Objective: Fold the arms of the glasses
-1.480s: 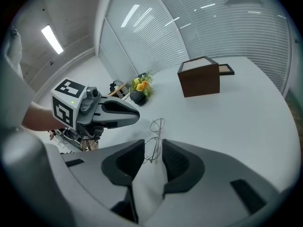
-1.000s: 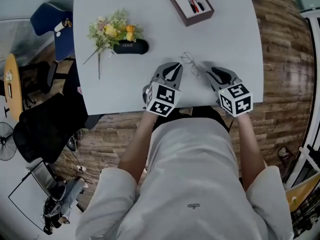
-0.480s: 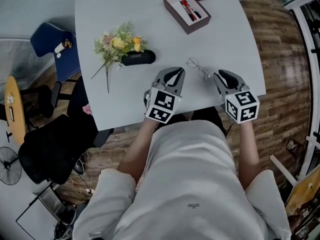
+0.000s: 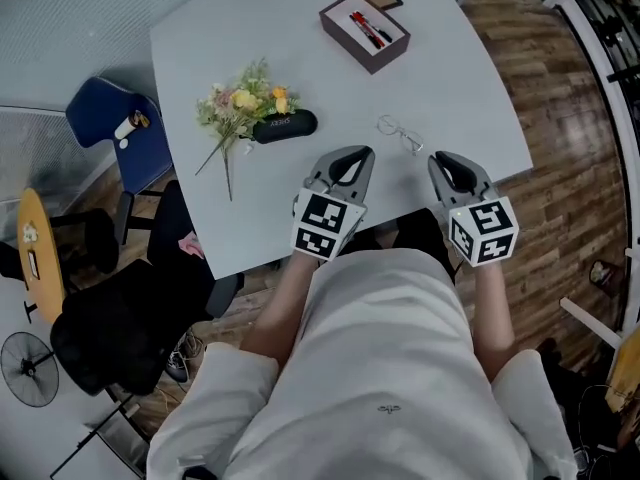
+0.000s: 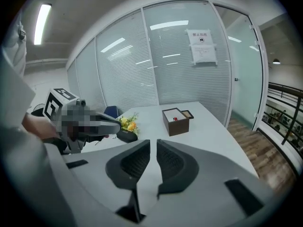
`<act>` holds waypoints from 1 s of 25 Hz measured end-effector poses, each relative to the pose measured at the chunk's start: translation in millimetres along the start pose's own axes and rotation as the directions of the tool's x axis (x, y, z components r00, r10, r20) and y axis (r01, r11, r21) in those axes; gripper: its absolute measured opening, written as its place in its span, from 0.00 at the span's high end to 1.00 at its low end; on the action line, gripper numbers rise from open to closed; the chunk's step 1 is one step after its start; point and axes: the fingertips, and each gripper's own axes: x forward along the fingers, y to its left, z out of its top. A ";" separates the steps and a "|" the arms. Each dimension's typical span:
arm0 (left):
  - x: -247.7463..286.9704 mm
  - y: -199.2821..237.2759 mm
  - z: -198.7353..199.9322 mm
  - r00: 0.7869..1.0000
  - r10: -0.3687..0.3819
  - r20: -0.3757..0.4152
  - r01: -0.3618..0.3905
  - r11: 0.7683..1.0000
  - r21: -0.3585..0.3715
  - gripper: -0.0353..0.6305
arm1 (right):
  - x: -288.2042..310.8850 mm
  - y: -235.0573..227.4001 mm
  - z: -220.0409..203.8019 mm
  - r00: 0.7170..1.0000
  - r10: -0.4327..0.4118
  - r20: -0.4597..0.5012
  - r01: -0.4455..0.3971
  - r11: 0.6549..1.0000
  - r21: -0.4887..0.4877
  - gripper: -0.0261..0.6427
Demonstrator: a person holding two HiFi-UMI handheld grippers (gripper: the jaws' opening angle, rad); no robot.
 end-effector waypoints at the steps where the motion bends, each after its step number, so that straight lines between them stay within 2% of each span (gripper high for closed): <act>1: -2.3 -2.0 1.9 1.000 -0.009 0.004 0.009 1.000 -0.005 0.91 | -2.8 2.6 2.5 1.000 -0.008 0.012 0.008 1.000 0.001 0.89; 11: -8.6 -27.3 33.0 0.994 -0.087 0.071 0.085 0.996 0.024 0.91 | -38.1 3.9 28.1 0.989 -0.097 0.116 0.096 0.995 0.006 0.95; 21: -10.9 -27.3 38.0 0.993 -0.081 0.083 0.080 0.997 0.016 0.91 | -56.2 -0.4 33.8 0.975 -0.122 0.184 0.113 0.992 0.061 0.95; 25: -12.1 -27.1 36.0 0.994 -0.074 0.083 0.074 0.997 0.007 0.91 | -55.0 3.4 32.8 0.978 -0.110 0.178 0.106 0.994 0.032 0.95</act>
